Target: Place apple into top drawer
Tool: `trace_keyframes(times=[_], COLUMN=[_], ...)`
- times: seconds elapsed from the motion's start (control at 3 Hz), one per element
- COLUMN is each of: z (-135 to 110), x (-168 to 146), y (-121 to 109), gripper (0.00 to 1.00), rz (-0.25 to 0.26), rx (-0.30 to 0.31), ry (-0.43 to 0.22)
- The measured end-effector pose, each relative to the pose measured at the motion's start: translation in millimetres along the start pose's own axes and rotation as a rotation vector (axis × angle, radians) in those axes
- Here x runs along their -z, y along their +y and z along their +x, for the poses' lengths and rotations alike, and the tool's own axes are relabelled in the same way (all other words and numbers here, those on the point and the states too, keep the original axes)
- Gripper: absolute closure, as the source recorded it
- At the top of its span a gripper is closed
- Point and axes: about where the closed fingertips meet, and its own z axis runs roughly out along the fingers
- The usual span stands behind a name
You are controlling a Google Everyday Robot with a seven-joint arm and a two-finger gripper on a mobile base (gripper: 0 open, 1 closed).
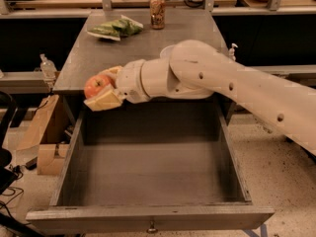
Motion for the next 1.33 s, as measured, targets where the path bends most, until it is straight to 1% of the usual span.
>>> trace_keyframes(times=[0.33, 0.67, 1.0, 1.33], z=[52, 102, 143, 177], x=[15, 18, 14, 9], y=[24, 39, 46, 54], gripper=[1.0, 1.0, 1.0, 1.0], rz=[-0.041, -0.062, -0.058, -0.043], rx=[-0.056, -0.109, -0.136, -0.162], ry=[0.03, 0.021, -0.001, -0.016])
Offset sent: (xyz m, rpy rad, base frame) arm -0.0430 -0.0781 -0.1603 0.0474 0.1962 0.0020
